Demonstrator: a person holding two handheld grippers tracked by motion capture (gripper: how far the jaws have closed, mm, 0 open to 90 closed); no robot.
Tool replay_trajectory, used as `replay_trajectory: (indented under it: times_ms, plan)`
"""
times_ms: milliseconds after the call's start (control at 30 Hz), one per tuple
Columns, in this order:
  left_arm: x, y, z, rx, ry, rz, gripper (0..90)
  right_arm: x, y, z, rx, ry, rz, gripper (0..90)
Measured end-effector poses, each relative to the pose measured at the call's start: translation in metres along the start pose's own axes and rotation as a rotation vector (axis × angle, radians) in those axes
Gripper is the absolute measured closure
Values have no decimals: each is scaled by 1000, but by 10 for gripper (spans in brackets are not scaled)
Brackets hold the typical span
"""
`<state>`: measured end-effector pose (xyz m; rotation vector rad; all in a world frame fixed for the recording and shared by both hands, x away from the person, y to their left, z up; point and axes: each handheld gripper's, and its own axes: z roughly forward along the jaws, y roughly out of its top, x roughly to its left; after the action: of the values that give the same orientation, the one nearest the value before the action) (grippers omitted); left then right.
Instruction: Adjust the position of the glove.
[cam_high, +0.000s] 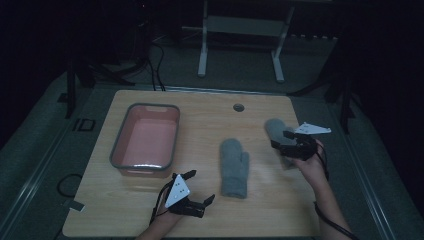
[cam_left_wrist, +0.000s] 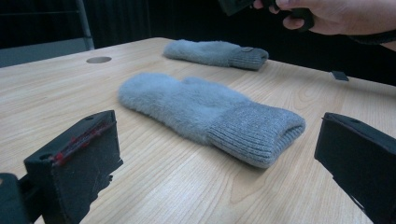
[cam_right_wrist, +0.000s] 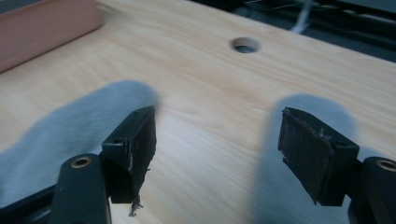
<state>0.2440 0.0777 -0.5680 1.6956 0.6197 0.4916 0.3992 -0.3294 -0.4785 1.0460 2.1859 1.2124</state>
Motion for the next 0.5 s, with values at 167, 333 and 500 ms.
replay_trajectory:
  times_ms: [167, 333, 500]
  plan:
    - [0, 0, 0, 0, 1, -1, 4, -22, -6, -3, 24, -77, 54, 320]
    - [0, 0, 0, 1, 0, -1, 4, -42, -22, 11, 60, -160, 145, 329]
    - [1, 0, 0, 1, 0, -5, 4, -49, -38, 30, 102, -203, 185, 329]
